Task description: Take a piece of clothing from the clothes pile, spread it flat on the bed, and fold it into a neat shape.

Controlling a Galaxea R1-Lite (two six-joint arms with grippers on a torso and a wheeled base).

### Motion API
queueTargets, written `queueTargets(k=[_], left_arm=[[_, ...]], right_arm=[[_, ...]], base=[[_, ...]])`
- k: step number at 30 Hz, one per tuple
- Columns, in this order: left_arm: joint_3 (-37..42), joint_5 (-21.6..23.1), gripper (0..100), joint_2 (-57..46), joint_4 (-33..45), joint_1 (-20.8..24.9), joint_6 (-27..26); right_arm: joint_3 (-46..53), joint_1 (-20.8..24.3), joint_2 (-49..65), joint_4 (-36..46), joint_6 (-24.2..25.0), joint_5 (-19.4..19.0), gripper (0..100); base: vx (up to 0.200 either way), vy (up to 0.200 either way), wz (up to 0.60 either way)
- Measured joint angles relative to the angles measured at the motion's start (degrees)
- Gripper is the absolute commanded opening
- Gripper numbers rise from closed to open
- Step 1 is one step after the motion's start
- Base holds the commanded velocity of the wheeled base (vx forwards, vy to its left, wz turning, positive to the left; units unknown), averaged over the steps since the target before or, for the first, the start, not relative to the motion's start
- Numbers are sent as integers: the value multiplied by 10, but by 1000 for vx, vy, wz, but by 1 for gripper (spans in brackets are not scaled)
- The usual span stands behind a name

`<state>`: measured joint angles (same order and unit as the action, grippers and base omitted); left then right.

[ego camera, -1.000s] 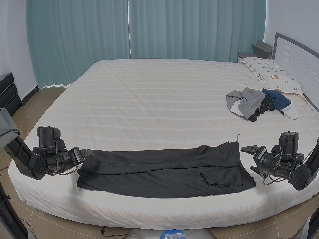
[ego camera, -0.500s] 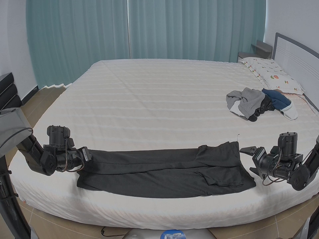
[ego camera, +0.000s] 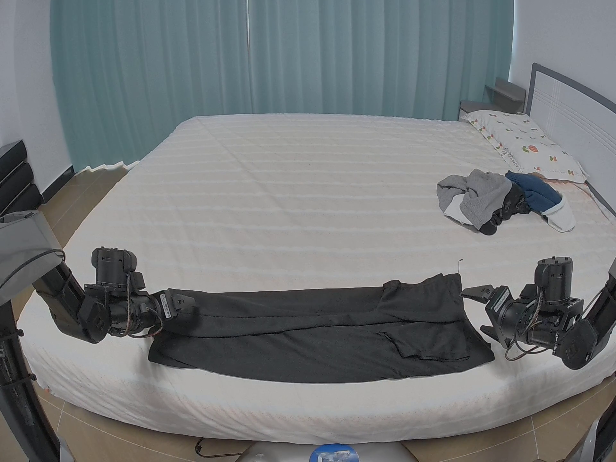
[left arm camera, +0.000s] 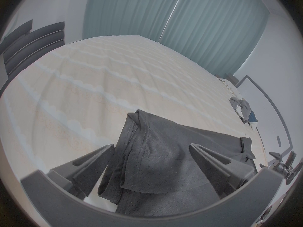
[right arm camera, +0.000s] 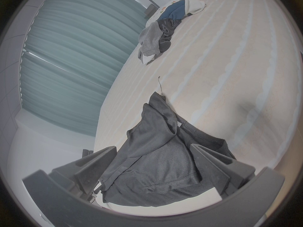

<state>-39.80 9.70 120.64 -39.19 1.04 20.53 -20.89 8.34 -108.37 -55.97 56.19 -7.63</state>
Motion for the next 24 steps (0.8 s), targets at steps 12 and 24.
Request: queueTargets(k=[12, 24], left_arm=[[3, 17, 100, 19, -1, -8, -32], [11, 32, 0, 17, 0, -9, -32]], right_arm=[[-1, 0, -11, -1, -1, 0, 100], [-1, -1, -13, -1, 0, 0, 100]], base=[[0, 0, 0], [0, 0, 0]])
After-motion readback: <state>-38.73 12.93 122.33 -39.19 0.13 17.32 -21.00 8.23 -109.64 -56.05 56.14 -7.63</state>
